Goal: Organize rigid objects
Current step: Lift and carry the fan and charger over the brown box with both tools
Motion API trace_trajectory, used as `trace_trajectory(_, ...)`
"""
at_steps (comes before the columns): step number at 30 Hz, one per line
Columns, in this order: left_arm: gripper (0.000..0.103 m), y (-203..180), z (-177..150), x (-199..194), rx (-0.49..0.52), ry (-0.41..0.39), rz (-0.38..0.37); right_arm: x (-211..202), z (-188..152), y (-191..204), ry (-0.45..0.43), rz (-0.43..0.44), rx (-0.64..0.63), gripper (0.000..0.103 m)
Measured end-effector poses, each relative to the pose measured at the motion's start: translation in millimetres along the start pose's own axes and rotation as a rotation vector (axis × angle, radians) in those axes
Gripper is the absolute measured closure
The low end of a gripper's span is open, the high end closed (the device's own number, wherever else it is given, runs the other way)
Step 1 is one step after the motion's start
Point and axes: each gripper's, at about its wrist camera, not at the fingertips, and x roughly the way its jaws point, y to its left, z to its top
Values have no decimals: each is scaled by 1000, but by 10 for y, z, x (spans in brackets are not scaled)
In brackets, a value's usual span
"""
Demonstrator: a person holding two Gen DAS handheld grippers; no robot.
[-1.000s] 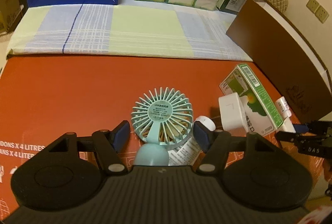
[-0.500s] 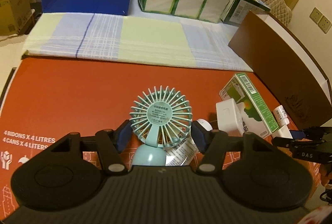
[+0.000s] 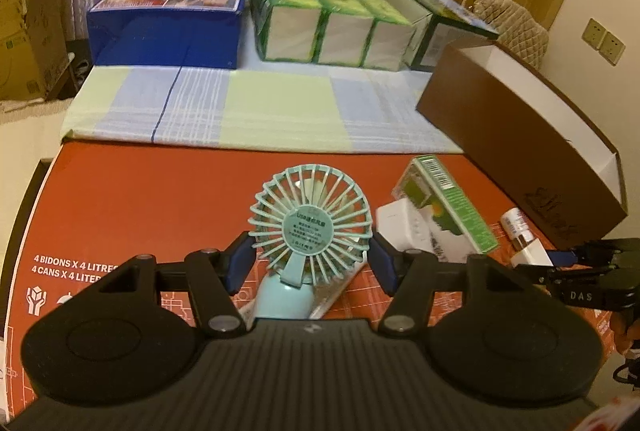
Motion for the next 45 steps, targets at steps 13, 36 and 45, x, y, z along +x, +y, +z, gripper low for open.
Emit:
trace_trajectory(13, 47, -529, 80, -414, 32, -80, -68, -493, 86, -7, -123, 53, 12, 65)
trace_trajectory(36, 47, -1939, 713, -326, 225, -144, -264, -1291, 353, -714, -287, -6, 63, 65)
trace_trajectory(45, 47, -2603, 1207, -159, 280, -218, -337, -1429, 644, -1233, -343, -41, 87, 65)
